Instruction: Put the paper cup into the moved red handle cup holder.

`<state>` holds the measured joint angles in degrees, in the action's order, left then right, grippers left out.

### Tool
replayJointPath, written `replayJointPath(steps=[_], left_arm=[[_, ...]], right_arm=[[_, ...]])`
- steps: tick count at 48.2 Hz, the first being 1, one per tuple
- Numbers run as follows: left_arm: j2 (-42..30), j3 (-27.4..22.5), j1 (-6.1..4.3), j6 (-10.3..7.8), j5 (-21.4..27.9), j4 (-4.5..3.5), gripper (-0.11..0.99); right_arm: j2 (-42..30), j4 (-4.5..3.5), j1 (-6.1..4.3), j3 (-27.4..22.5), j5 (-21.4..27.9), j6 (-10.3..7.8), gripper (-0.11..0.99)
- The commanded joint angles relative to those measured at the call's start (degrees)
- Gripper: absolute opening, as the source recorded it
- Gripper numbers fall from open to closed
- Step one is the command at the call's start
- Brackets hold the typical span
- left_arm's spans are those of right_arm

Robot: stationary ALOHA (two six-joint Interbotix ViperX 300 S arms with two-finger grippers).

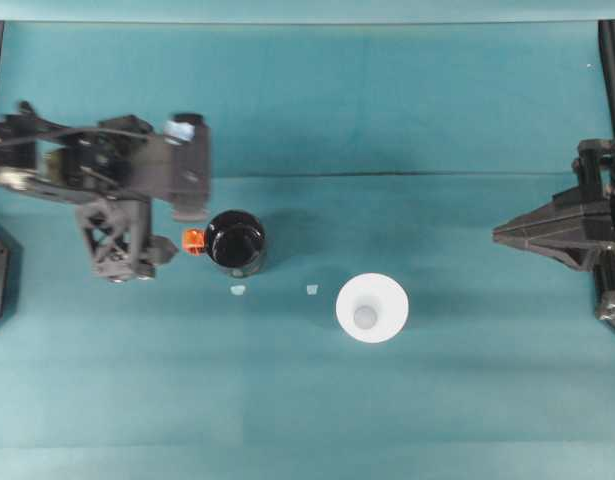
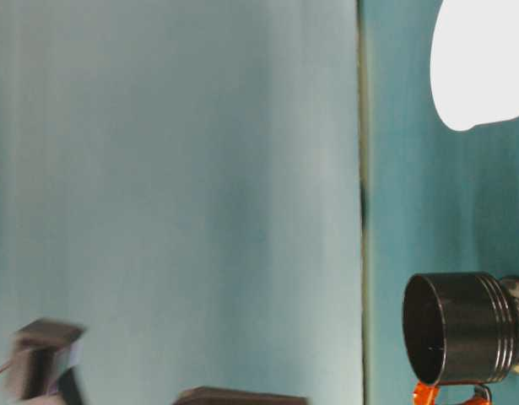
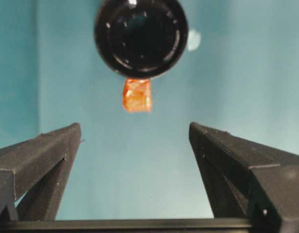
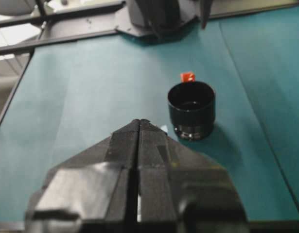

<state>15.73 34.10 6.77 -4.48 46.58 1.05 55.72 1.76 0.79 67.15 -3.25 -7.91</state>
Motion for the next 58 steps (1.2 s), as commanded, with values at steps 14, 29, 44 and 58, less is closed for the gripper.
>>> replayJointPath(steps=[14, 29, 44, 58], left_arm=[[-3.34, 2.64, 0.09, 0.0, -6.94, 0.18, 0.99], [-8.09, 5.98, 0.09, 0.0, -15.21, 0.09, 0.99], [-10.72, 6.33, 0.26, -0.09, -16.26, 0.09, 0.99], [-12.66, 6.59, 1.32, -0.18, -18.54, 0.18, 0.99]], right_arm=[[-0.26, 0.18, 0.09, -1.14, 1.05, -0.44, -0.11], [-0.26, 0.18, 0.09, -1.14, 1.93, -0.44, -0.11], [-0.26, 0.18, 0.0, -1.14, 2.02, -0.44, -0.11], [-0.26, 0.18, 0.0, -1.14, 2.02, -0.44, -0.11]])
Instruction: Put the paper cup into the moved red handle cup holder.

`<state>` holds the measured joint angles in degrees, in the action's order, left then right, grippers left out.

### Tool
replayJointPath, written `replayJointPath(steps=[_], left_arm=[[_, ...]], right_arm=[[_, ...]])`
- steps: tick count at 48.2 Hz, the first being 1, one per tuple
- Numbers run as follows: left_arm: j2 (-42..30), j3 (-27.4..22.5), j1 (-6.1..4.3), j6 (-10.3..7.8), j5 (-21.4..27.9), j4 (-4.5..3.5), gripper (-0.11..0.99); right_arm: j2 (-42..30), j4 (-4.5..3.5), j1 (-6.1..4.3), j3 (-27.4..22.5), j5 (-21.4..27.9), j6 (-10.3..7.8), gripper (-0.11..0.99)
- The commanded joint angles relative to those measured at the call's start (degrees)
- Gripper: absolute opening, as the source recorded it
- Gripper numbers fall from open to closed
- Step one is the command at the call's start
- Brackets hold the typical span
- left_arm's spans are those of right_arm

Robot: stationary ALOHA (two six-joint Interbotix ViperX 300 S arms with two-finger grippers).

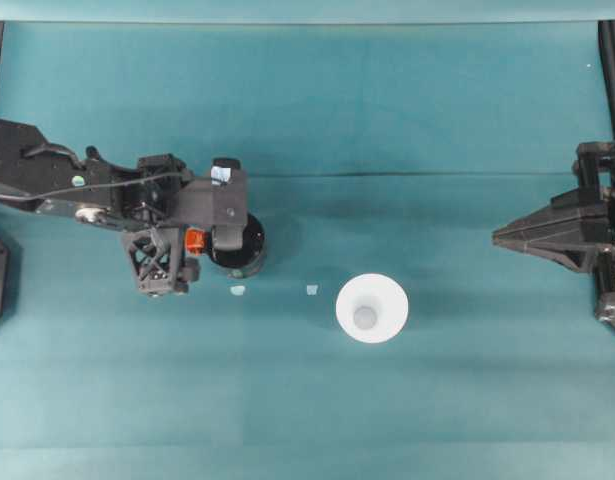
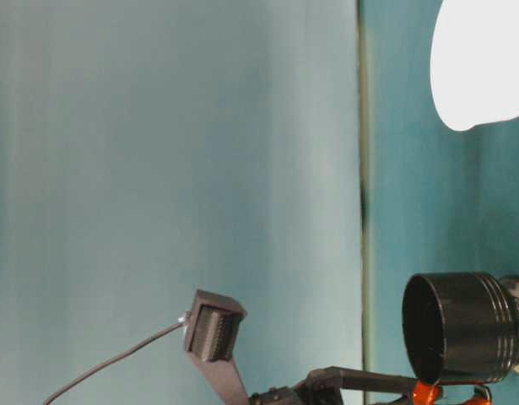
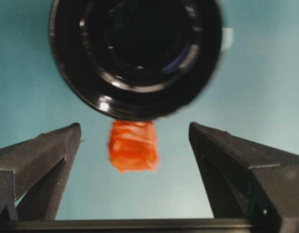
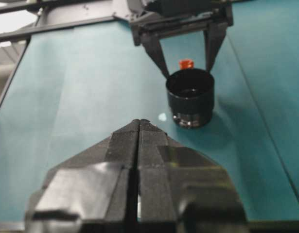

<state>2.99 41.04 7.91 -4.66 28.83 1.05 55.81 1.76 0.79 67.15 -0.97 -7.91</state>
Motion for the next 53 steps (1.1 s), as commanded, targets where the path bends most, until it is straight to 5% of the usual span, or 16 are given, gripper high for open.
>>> replayJointPath(steps=[1, 31, 37, 45, 53], left_arm=[[0.0, -0.35, 0.18, 0.0, -0.88, 0.18, 0.99], [0.0, -0.35, 0.18, 0.0, -0.97, 0.18, 0.93], [0.09, 0.0, 0.18, -0.09, -0.97, 0.18, 0.76], [0.35, 1.14, 0.18, -0.53, -0.97, 0.18, 0.29], [0.88, 1.93, 0.18, -2.55, -0.97, 0.18, 0.27]], right_arm=[[-0.35, 0.18, 0.0, -1.14, -0.26, -0.44, -0.11], [-0.35, 0.18, -0.09, -1.05, -0.26, -0.44, -0.11], [-0.35, 0.18, -0.09, -1.05, -0.26, -0.44, -0.11], [-0.35, 0.18, -0.09, -0.97, -0.26, -0.35, -0.11], [-0.35, 0.18, -0.09, -0.97, -0.26, -0.35, -0.11]])
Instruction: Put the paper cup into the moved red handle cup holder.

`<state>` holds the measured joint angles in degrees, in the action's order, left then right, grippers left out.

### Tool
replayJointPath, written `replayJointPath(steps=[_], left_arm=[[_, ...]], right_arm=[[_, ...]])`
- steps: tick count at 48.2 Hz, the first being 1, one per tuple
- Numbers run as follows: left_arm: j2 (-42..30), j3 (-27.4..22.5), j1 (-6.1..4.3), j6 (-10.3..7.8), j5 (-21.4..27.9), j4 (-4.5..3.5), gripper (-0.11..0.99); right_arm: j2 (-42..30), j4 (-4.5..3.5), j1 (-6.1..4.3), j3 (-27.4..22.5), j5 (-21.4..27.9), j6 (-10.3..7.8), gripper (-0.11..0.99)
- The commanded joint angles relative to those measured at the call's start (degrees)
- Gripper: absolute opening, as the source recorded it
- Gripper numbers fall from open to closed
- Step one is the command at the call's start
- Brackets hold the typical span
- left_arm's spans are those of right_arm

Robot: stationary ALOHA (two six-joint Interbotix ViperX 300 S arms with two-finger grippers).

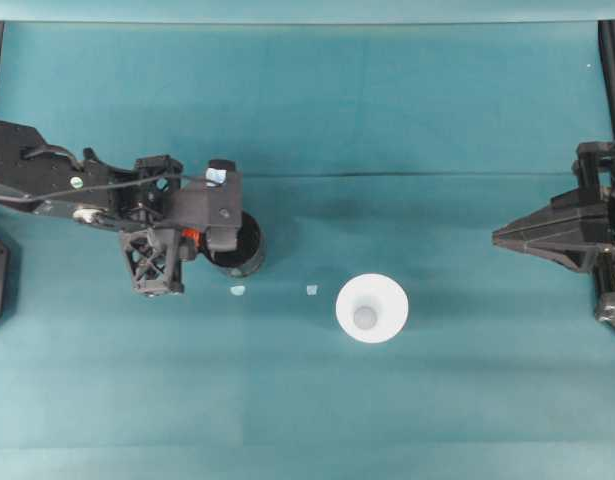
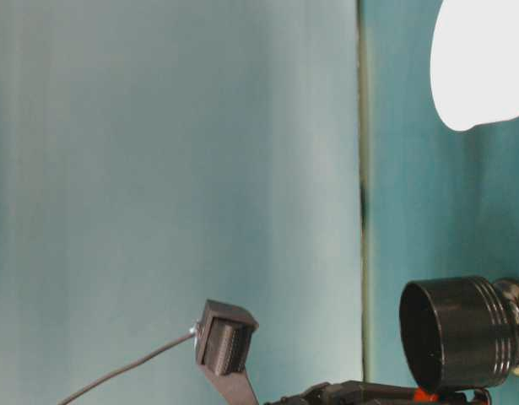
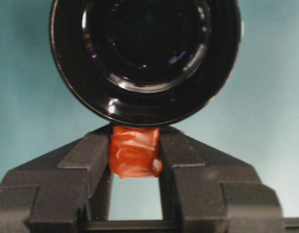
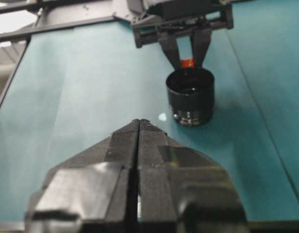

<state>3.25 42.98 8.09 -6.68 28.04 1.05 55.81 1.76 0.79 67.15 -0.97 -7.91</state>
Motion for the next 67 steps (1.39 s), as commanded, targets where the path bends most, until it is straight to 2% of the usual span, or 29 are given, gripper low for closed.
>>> replayJointPath(steps=[1, 16, 23, 28, 39, 44, 52, 59, 63, 67], left_arm=[[0.7, 0.0, 0.0, -0.62, -0.18, 0.18, 0.27], [1.32, -0.7, 0.0, -0.7, -0.18, 0.18, 0.27], [4.31, -2.46, 0.0, -0.62, 0.97, 0.18, 0.27], [7.65, -5.1, 0.0, -0.53, 4.48, 0.18, 0.27], [12.48, -12.13, 0.0, -0.26, 16.87, 0.18, 0.27], [12.48, -13.71, 0.0, -0.26, 18.98, 0.18, 0.27], [11.6, -14.77, 0.0, -0.09, 19.16, 0.18, 0.27], [9.84, -17.23, -0.79, 0.18, 19.07, 0.18, 0.27], [7.56, -19.51, -2.2, 0.18, 19.16, 0.18, 0.27], [5.36, -21.27, -3.16, 0.18, 19.16, 0.18, 0.27]], right_arm=[[-0.35, 0.18, -0.09, -0.97, -0.26, -0.35, -0.11], [-0.35, 0.18, -0.18, -1.05, -0.26, -0.44, -0.11], [-0.35, 0.18, -0.44, -0.97, -0.26, -0.44, -0.11], [-0.35, 0.18, -0.62, -0.97, -0.26, -0.35, -0.11], [-0.35, 0.18, -0.62, -1.05, -0.26, -0.35, -0.11], [-0.35, 0.18, -0.7, -0.97, -0.26, -0.35, -0.11], [-0.35, 0.18, -0.7, -0.97, -0.26, -0.35, -0.11], [-0.35, 0.18, -0.62, -0.97, -0.26, -0.35, -0.11], [-0.35, 0.18, -0.62, -0.97, -0.26, -0.44, -0.11], [-0.35, 0.18, -0.7, -0.97, -0.26, -0.44, -0.11]])
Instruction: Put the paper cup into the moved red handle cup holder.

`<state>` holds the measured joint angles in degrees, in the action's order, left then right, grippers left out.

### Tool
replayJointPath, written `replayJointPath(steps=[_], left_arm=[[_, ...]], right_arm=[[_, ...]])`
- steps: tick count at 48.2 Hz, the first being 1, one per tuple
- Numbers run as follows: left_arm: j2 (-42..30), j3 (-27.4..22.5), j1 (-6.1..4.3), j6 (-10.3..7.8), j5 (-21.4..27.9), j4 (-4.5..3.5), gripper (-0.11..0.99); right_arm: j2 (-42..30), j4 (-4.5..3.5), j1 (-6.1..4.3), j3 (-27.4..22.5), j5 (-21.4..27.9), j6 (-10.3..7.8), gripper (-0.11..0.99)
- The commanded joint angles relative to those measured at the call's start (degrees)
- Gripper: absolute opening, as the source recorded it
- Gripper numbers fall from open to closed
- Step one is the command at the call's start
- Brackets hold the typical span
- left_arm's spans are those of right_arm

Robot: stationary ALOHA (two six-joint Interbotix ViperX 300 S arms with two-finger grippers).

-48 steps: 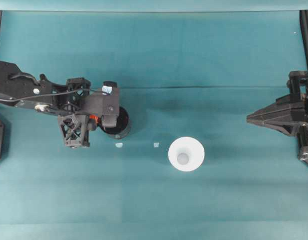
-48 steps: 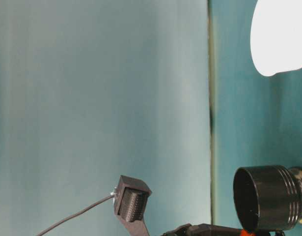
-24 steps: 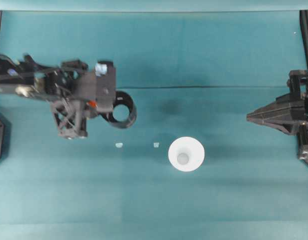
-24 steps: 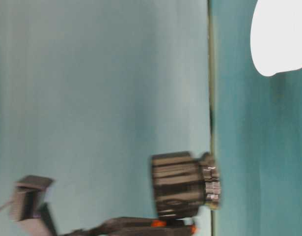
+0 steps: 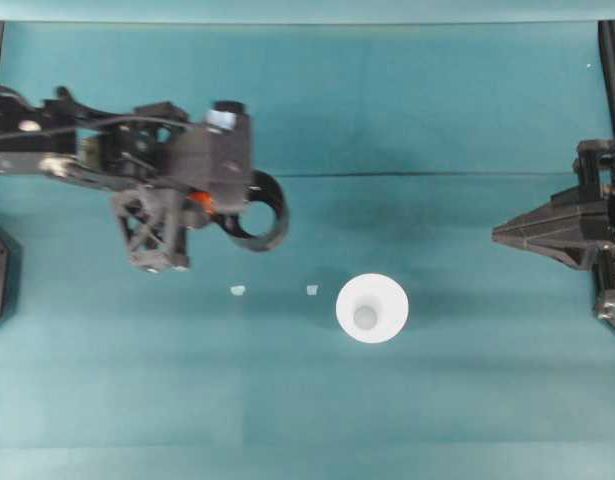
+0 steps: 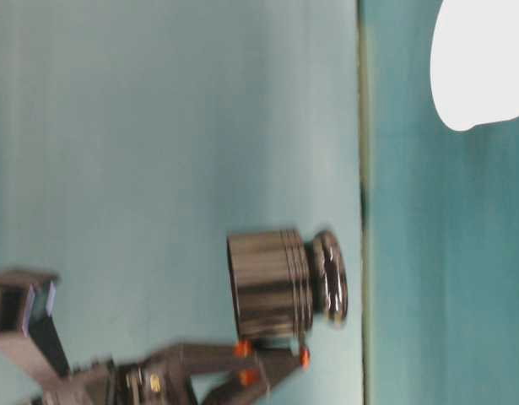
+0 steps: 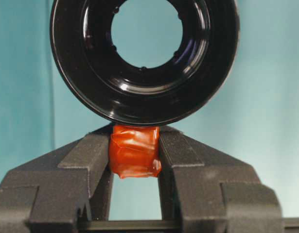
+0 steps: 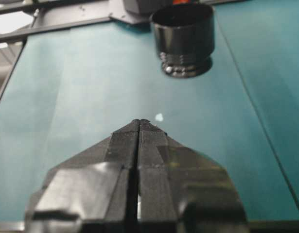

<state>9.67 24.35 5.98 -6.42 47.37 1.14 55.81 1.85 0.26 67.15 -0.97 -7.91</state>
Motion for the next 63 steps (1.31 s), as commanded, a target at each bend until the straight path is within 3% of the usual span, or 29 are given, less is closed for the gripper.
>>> replayJointPath(steps=[1, 14, 20, 28, 37, 55, 63], left_arm=[[-1.67, -2.99, -1.23, -0.09, -0.26, 0.09, 0.27], [-6.42, -6.5, -2.2, -0.09, -0.44, 0.09, 0.27], [-8.0, -5.8, -2.37, 0.09, -2.11, 0.0, 0.27], [-10.28, -4.83, -3.43, 0.18, -5.27, 0.09, 0.27], [-13.1, -4.22, -4.48, 0.18, -5.62, 0.09, 0.27], [-16.0, -3.6, -4.57, 0.26, -7.73, 0.0, 0.27], [-17.4, -3.08, -4.92, 2.29, -7.82, 0.0, 0.27]], right_arm=[[-0.35, 0.09, -0.18, -0.97, -0.26, -0.44, -0.11], [-0.35, 0.09, -0.18, -0.97, -0.26, -0.44, -0.11], [-0.35, 0.0, -0.26, -0.97, -0.26, -0.44, -0.11], [-0.35, 0.09, -0.44, -0.88, -0.26, -0.35, -0.11], [-0.35, 0.09, -0.53, -0.79, -0.26, -0.44, -0.11], [-0.35, 0.09, -0.62, -0.79, -0.26, -0.35, -0.11], [-0.35, 0.0, -0.62, -0.7, -0.26, -0.44, -0.11]])
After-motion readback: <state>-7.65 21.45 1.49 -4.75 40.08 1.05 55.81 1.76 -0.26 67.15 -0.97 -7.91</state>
